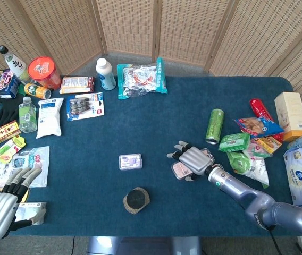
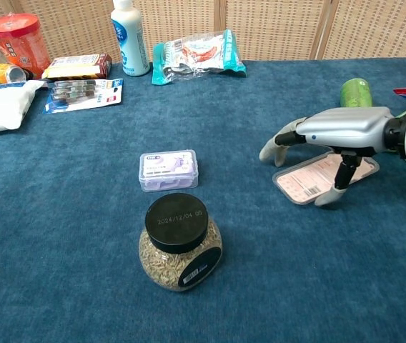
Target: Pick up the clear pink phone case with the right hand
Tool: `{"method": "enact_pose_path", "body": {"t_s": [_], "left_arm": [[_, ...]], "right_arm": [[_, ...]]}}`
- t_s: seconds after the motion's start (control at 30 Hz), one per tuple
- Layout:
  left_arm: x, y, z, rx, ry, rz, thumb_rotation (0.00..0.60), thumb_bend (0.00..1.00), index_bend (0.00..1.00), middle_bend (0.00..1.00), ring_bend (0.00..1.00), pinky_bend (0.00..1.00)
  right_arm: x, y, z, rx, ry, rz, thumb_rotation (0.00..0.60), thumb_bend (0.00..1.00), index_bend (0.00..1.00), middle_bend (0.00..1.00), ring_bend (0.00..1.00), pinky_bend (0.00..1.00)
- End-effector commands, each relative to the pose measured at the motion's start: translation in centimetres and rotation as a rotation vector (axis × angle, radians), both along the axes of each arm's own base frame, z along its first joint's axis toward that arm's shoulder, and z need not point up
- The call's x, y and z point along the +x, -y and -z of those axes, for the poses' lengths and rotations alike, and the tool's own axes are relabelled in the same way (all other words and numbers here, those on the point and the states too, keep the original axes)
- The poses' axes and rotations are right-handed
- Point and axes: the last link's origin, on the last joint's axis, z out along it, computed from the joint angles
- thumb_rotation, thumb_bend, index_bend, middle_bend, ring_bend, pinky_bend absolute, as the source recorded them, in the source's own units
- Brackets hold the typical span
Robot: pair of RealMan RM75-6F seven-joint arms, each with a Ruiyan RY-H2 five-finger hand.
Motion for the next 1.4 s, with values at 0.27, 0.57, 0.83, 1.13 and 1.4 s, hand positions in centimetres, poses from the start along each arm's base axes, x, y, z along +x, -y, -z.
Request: {"method": "enact_pose_path", "body": {"t_s": [0.27, 0.57, 0.83, 1.13, 1.4], "left_arm": [[0.1, 0.0, 0.0, 0.000, -0.001, 0.004, 0.600, 0.30, 0.00, 0.12, 0.00, 0.00], [0.2, -0.1, 0.0, 0.001, -0.002, 0.008, 0.600, 0.29, 0.00, 0.12, 0.00, 0.00], [0.3, -0.1, 0.0, 0.001, -0.002, 0.017, 0.600, 0.29, 0.00, 0.12, 0.00, 0.00], [0.3, 0.2, -0.2, 0.005, -0.005, 0.019, 0.600, 0.30, 0.00, 0.12, 0.00, 0.00], [0.3, 0.4, -0.1, 0.000, 0.004, 0.021, 0.600, 0.29, 0.00, 0.12, 0.00, 0.00]], "right_arm": [[-0.3, -0.3, 0.0, 0.004, -0.004, 0.013, 0.600, 0.19, 0.29, 0.43, 0.23, 0.21], [-0.2, -0.5, -0.1, 0.005, 0.007, 0.015, 0.600, 0.21, 0.35, 0.50, 0.31, 0.31], [0.3, -0.8, -0.8, -0.004, 0.038, 0.010, 0.600, 0.22, 0.38, 0.54, 0.36, 0.37], [0.4, -1.1, -1.3, -0.015, 0.068, 0.017, 0.600, 0.23, 0.39, 0.56, 0.39, 0.41], [2.2, -1.0, -2.8, -0.056, 0.107, -0.021, 0.600, 0.23, 0.39, 0.56, 0.39, 0.42]]}}
